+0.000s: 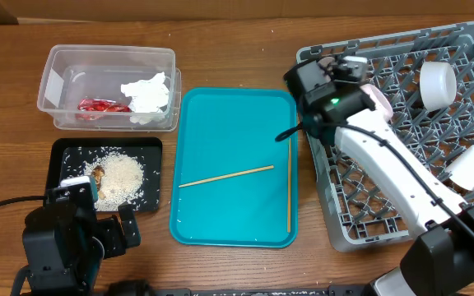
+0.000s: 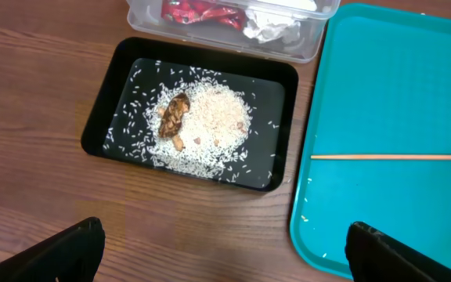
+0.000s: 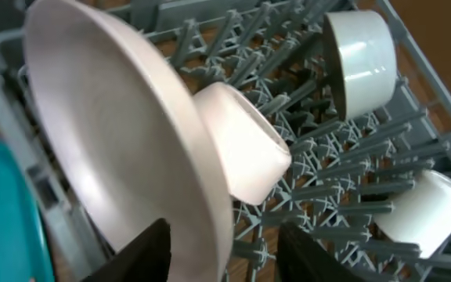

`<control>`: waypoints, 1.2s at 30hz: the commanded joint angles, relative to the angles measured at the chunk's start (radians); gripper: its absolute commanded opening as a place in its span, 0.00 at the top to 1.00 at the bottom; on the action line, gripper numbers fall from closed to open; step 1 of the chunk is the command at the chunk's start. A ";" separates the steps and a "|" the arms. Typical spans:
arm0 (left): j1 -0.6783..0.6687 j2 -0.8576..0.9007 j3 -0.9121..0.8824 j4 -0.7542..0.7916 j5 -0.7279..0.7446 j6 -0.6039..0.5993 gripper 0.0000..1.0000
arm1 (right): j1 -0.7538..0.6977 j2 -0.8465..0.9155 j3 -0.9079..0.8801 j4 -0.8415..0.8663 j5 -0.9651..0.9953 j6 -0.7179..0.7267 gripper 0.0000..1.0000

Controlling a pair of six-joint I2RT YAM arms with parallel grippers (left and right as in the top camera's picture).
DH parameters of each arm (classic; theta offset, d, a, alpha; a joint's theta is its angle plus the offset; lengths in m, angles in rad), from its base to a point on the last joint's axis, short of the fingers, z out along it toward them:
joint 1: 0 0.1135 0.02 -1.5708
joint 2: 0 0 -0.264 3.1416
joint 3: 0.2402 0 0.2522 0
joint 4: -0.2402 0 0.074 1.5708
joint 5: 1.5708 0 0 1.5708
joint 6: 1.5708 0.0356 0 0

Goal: Sort waste into correct bins and load items into the dishwasher
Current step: 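Lift the white plate and stand it in the rack, then grasp the upright wooden chopstick on the teal tray with the right gripper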

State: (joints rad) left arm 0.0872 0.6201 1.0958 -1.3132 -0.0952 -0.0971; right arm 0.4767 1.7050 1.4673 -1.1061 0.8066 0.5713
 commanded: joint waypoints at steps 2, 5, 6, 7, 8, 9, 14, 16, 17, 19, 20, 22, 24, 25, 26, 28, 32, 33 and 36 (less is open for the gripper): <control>0.004 0.002 0.005 0.002 -0.011 0.004 0.00 | 0.003 -0.045 0.000 -0.008 -0.002 0.010 0.49; 0.004 0.002 0.005 0.002 -0.011 0.004 0.00 | 0.003 -0.113 0.003 -0.007 -0.059 0.009 0.46; 0.004 0.002 0.005 0.002 -0.011 0.004 0.00 | 0.003 -0.136 0.008 -0.007 -0.103 0.005 0.45; 0.004 0.002 0.005 0.002 -0.011 0.004 0.00 | 0.006 -0.160 0.014 -0.006 -0.162 -0.003 0.45; 0.004 0.002 0.005 0.001 -0.011 0.004 0.00 | 0.008 -0.181 0.020 -0.003 -0.233 -0.013 0.45; 0.004 0.002 0.005 0.002 -0.011 0.004 0.00 | 0.011 -0.203 0.021 0.005 -0.317 -0.042 0.45; 0.004 0.002 0.005 0.001 -0.011 0.004 0.00 | 0.030 -0.231 0.018 -0.010 -0.657 -0.082 0.45; 0.004 0.002 0.005 0.002 -0.011 0.004 0.00 | 0.046 -0.215 0.011 -0.035 -0.734 -0.081 0.44; 0.004 0.002 0.005 0.002 -0.011 0.004 0.00 | 0.055 -0.204 0.003 -0.044 -0.756 -0.081 0.44; 0.004 0.002 0.005 0.002 -0.011 0.004 0.00 | 0.073 -0.182 -0.021 -0.057 -0.777 -0.072 0.44; 0.004 0.002 0.005 0.002 -0.011 0.004 0.00 | 0.082 -0.169 -0.038 -0.059 -0.783 -0.068 0.43; 0.004 0.002 0.005 0.002 -0.011 0.004 0.00 | 0.098 -0.143 -0.076 -0.061 -0.791 -0.045 0.43; 0.004 0.002 0.005 0.002 -0.011 0.004 0.00 | 0.113 -0.119 -0.128 -0.050 -0.810 -0.015 0.42; 0.004 0.002 0.005 0.002 -0.011 0.004 0.00 | 0.117 -0.108 -0.154 -0.039 -0.825 -0.010 0.42; 0.004 0.002 0.005 0.002 -0.011 0.004 0.00 | 0.121 -0.099 -0.180 -0.024 -0.843 -0.008 0.42; 0.004 0.002 0.005 0.002 -0.011 0.004 0.00 | 0.126 -0.079 -0.233 0.018 -0.902 -0.008 0.42; 0.004 0.002 0.005 0.002 -0.011 0.004 0.00 | 0.141 -0.047 -0.328 0.090 -0.957 0.018 0.42; 0.004 0.002 0.005 0.002 -0.011 0.004 0.00 | 0.144 -0.042 -0.349 0.103 -0.957 0.031 0.42; 0.004 0.002 0.005 0.002 -0.011 0.004 0.00 | 0.145 -0.018 -0.405 0.151 -0.956 0.053 0.43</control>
State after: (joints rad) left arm 0.0872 0.6201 1.0958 -1.3128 -0.0952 -0.0971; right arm 0.6163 1.6672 1.0946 -0.9771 -0.1215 0.5842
